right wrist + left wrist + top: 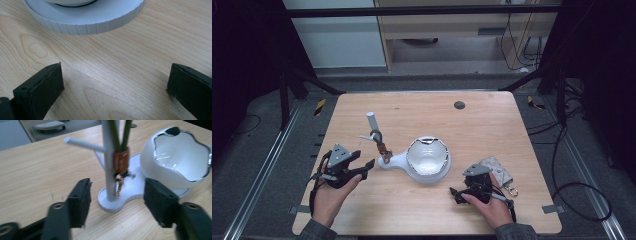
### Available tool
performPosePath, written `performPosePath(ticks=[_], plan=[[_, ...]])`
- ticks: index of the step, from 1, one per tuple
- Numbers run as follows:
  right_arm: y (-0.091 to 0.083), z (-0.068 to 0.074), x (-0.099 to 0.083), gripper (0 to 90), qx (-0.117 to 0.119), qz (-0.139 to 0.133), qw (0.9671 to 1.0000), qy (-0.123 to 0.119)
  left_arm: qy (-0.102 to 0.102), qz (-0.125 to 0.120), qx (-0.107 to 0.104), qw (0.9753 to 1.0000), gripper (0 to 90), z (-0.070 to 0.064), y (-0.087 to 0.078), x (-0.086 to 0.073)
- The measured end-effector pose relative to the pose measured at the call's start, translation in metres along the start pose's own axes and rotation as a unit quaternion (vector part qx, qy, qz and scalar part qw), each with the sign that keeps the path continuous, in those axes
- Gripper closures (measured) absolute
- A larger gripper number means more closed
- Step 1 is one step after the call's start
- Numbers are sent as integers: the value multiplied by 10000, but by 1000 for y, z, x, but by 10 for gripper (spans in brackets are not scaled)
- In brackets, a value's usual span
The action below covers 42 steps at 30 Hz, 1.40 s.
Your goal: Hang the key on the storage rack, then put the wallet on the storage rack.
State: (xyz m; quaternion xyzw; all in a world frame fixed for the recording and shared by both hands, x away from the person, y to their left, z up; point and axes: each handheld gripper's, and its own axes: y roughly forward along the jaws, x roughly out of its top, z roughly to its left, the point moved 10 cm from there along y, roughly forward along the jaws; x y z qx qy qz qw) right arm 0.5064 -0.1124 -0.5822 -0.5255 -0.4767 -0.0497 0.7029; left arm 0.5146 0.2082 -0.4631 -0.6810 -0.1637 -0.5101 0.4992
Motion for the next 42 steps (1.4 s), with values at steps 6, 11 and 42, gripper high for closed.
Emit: performPosePath(ticks=[6,11,42], plan=[[0,0,0,4,-3,1,10000,11,-247,183,162,9994,196,21,15,-36],[0,0,0,2,-50,16,10000,65,-373,443,160,9982,108,32,24,-60],[-79,-60,-1,117,-492,885,9947,166,-246,1161,331,9924,20,46,51,-104]])
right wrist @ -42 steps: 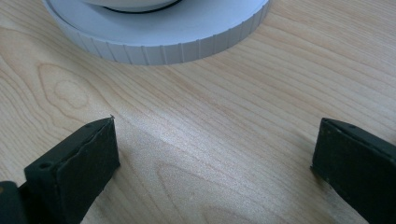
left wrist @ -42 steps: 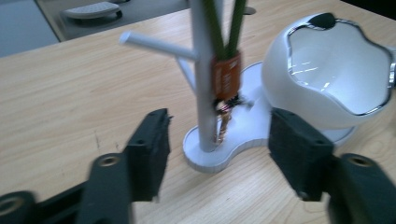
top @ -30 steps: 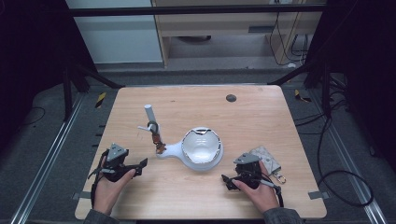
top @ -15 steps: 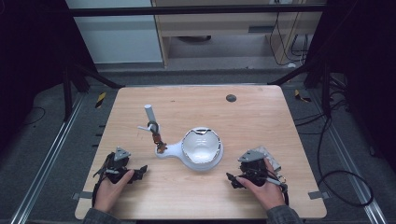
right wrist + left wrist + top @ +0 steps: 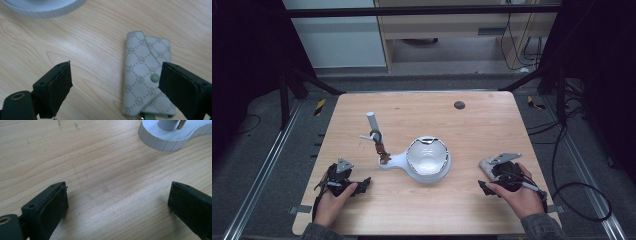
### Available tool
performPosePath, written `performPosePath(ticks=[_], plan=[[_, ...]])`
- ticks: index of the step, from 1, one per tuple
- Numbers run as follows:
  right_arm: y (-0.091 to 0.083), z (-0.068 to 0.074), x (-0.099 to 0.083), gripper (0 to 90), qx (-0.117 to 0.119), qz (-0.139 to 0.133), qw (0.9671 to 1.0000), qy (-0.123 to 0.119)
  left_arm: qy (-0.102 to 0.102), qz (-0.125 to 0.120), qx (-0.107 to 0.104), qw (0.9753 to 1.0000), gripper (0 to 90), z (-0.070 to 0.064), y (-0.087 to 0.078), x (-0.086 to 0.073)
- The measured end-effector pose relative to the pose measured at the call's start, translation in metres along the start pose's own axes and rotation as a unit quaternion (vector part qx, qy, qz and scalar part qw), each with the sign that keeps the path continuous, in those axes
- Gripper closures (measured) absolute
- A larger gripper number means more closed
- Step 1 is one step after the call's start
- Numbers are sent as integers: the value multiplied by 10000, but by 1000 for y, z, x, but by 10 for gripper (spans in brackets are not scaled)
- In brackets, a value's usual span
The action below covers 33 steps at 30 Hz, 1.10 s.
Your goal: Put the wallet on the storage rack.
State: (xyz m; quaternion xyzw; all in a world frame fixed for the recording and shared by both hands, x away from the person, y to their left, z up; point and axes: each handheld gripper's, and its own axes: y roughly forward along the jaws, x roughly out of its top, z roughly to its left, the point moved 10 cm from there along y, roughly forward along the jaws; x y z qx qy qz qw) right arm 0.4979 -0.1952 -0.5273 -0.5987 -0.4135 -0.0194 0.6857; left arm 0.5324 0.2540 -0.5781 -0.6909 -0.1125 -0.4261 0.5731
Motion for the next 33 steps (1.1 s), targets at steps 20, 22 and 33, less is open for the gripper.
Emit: performPosePath(ticks=[20,22,33], plan=[[21,-46,-24,177,-64,1277,9889,763,-2,-4,6,10000,14,0,1,0],[23,-44,-27,182,5,1425,9864,818,8,5,7,10000,13,0,0,0],[26,-43,-32,226,-15,1566,9849,731,18,16,11,10000,11,0,0,0]])
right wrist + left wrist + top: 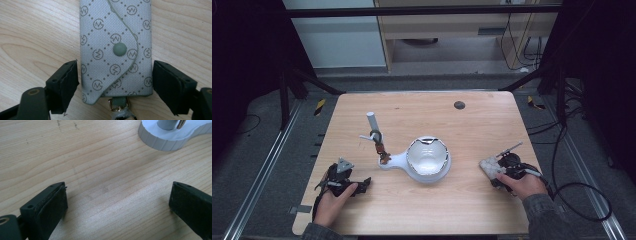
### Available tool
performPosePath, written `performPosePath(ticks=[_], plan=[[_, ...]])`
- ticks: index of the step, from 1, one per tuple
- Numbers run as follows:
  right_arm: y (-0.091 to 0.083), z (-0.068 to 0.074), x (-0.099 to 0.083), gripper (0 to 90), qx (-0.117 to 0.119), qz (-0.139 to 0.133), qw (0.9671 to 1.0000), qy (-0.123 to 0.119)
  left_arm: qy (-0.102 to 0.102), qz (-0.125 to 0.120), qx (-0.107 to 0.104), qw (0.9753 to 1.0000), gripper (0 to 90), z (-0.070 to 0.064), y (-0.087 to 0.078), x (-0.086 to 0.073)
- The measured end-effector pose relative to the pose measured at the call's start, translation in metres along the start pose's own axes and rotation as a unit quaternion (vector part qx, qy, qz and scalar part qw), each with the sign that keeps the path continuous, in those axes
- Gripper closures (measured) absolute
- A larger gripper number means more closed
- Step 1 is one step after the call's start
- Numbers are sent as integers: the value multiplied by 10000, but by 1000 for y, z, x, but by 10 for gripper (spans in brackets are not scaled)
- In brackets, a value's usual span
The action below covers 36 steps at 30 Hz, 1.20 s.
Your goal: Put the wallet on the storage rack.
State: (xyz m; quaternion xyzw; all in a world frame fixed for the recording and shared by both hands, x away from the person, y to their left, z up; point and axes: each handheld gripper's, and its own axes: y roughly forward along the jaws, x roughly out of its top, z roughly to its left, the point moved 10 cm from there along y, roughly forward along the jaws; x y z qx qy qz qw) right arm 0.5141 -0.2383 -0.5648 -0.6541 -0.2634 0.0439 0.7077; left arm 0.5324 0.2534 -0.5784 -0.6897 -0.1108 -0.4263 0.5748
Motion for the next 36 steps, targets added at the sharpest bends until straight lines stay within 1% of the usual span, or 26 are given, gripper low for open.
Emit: performPosePath(ticks=[4,6,13,17,22,25,27,32,33,36], plan=[[3,-2,-1,257,-73,33,9999,-89,-2,-9,-3,10000,11,0,0,0],[2,-1,-1,266,-75,34,9999,-76,-1,-7,-2,10000,11,0,0,0],[-2,-1,0,308,-141,35,9994,-320,24,21,-4,10000,10,0,0,0],[-9,1,2,313,-154,-29,9986,-512,24,10,-7,10000,10,0,0,0],[-22,7,5,315,-188,-106,9964,-815,24,13,-14,10000,10,-1,0,0],[-31,11,8,315,-218,-161,9941,-1050,7,-5,-14,10000,10,-1,0,0],[-38,15,11,315,-243,-191,9930,-1136,17,5,-16,10000,10,-1,0,0],[-53,23,18,315,-301,-261,9891,-1421,16,3,-16,10000,10,-1,0,0],[-56,25,20,315,-291,-269,9893,-1406,13,1,-17,10000,10,-1,0,0],[-62,29,25,316,-317,-303,9870,-1545,12,2,-17,10000,10,-1,0,0]])
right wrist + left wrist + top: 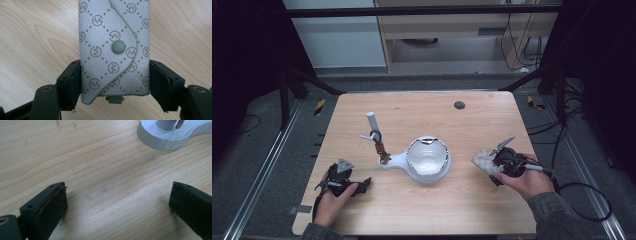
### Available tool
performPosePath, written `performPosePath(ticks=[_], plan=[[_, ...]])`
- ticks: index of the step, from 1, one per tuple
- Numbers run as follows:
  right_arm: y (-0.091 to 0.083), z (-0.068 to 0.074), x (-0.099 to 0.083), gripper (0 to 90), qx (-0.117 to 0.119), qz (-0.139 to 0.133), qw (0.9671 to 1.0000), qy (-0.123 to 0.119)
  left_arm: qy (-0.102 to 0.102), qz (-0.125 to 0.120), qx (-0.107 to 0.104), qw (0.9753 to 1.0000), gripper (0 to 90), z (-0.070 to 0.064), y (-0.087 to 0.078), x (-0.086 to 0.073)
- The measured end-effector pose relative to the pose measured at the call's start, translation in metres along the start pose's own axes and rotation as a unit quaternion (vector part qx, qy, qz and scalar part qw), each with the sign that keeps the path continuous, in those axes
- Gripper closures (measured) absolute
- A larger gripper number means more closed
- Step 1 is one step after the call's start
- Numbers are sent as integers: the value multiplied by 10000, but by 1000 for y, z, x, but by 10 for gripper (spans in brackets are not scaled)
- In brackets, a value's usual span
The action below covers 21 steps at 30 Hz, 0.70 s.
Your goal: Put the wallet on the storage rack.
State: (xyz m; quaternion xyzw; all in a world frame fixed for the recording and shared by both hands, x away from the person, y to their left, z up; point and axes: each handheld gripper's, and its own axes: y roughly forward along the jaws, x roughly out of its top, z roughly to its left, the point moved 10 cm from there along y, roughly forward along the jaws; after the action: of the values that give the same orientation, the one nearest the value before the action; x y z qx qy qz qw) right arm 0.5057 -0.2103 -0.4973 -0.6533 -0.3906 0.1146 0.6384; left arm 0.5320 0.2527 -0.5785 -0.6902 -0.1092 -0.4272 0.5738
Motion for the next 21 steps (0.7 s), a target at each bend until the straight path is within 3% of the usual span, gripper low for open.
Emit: performPosePath(ticks=[9,21], plan=[[-22,14,27,316,60,-183,9992,-361,3,2,-6,10000,9,0,0,0],[-42,33,53,317,16,-280,9957,-880,3,3,-7,10000,8,0,0,0]])
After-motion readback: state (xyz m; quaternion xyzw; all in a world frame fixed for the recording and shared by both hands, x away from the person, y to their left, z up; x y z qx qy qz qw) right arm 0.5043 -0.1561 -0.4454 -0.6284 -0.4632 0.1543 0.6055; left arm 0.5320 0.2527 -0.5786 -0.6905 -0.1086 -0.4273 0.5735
